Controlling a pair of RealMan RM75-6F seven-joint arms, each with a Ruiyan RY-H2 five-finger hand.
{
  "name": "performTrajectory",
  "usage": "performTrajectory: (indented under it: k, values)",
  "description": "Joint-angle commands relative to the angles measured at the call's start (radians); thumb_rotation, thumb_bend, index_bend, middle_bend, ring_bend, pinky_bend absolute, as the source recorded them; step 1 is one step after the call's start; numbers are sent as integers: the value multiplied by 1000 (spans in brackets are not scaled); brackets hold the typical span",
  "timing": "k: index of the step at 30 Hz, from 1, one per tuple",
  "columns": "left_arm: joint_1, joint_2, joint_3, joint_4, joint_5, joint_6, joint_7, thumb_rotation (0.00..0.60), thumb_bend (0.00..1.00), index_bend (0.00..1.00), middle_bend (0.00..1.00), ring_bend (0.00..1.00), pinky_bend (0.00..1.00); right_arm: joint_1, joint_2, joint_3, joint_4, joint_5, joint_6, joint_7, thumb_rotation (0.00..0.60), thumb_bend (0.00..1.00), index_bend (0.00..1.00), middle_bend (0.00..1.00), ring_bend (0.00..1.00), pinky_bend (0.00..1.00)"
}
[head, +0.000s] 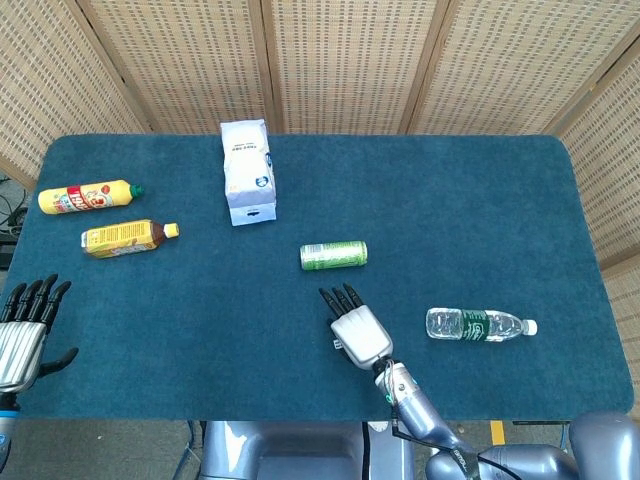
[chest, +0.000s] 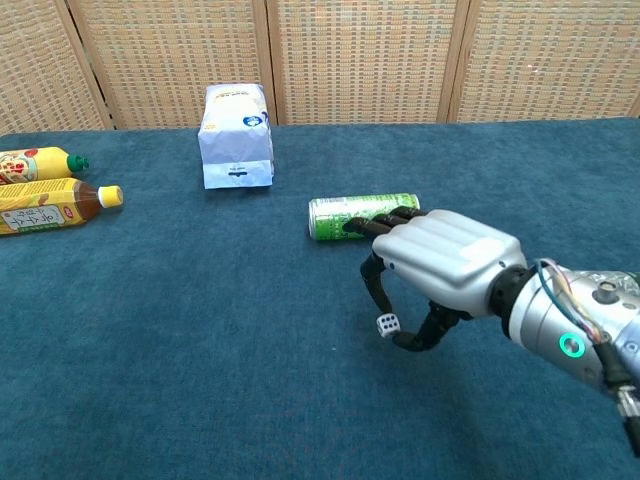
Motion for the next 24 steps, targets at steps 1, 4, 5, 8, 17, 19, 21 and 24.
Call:
performTrajectory:
  k: [1,4,5,8,17,19,21,24]
  values:
    - [1,0,1,-2,4,2,3,600,206,0,0,0,0,4,46,22,-56,-6,38,-44,600,311,556,29,0,0]
    - [2,-1,3,-5,9,7,6,600,206,0,0,0,0,3,95,46,-114,-11,70,-72,600,311,556,29,0,0]
    - [2,-1,4,-6,10,8,7,600,206,0,0,0,0,3,110,53,-131,-11,78,-77,600,311,556,29,0,0]
    - [3,-2,7,-9,17,11,14,600,206,0,0,0,0,2,162,81,-183,-8,103,-89,600,311,556,29,0,0]
    - [5,-6,17,-22,38,18,38,600,206,0,0,0,0,9,270,152,-235,36,126,-60,600,260,474,0,0,0]
    - [4,-7,19,-23,42,17,42,600,206,0,0,0,0,7,283,161,-234,50,128,-46,600,260,440,0,0,0]
    - [3,-10,21,-23,45,15,47,600,206,0,0,0,0,3,299,164,-231,63,125,-21,600,260,410,0,0,0]
    - [4,-11,22,-23,47,16,49,600,206,0,0,0,0,0,314,158,-221,73,123,-1,600,260,385,0,0,0]
